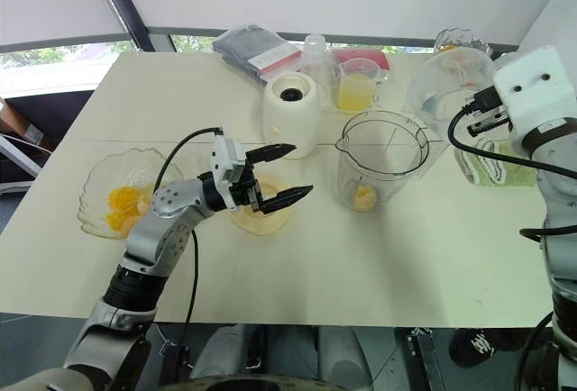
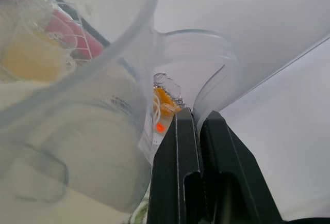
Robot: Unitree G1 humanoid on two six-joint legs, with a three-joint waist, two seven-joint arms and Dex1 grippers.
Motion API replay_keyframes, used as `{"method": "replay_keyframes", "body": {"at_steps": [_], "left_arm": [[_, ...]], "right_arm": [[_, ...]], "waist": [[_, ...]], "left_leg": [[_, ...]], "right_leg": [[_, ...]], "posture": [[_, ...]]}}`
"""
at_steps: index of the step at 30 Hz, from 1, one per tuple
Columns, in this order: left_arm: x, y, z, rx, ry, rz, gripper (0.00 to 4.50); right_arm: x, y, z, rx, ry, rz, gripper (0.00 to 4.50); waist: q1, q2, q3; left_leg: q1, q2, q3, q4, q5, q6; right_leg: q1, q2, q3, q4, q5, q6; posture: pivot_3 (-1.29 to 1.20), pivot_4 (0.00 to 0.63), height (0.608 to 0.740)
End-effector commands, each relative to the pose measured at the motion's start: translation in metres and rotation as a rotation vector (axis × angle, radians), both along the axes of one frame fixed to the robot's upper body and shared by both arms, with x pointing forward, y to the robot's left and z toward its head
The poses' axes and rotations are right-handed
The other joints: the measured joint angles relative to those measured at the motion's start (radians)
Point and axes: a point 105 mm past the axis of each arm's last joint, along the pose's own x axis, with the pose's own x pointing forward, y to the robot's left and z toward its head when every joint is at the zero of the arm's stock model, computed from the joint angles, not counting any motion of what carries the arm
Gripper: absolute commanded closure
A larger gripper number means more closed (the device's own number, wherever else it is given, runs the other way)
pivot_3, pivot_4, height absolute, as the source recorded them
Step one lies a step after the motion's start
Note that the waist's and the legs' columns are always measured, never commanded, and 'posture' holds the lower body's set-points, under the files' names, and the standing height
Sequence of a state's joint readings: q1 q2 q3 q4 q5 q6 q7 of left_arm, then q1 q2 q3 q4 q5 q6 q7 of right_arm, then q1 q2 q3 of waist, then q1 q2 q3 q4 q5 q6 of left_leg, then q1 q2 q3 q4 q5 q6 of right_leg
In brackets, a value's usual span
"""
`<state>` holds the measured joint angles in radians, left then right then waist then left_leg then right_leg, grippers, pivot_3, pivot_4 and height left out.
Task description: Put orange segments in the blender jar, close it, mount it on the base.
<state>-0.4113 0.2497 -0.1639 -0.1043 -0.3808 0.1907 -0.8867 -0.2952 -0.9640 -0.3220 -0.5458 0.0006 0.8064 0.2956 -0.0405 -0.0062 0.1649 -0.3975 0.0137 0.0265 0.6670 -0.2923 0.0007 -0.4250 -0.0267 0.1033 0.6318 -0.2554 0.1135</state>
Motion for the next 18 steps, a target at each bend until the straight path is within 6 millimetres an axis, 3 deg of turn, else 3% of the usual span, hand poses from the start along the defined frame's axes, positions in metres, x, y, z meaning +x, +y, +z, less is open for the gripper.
{"method": "replay_keyframes", "body": {"at_steps": [1,18], "left_arm": [[-0.0046,0.0025,0.0155,-0.035,-0.052,-0.004,0.00],[-0.0081,-0.0034,0.0253,-0.068,-0.066,-0.026,0.00]], "right_arm": [[-0.0074,0.0019,0.0228,-0.085,-0.082,-0.003,4.46],[-0.0067,0.0048,0.0256,-0.258,-0.069,0.013,4.46]], "waist": [[0.000,0.000,0.000],[0.000,0.000,0.000]], "left_leg": [[0.000,0.000,0.000,0.000,0.000,0.000],[0.000,-0.001,0.000,0.000,0.000,-0.001]], "right_leg": [[0.000,0.000,0.000,0.000,0.000,0.000],[0.000,0.000,0.000,0.000,0.000,0.000]], "posture": [[0.00,0.150,0.740],[0.00,0.150,0.740]]}}
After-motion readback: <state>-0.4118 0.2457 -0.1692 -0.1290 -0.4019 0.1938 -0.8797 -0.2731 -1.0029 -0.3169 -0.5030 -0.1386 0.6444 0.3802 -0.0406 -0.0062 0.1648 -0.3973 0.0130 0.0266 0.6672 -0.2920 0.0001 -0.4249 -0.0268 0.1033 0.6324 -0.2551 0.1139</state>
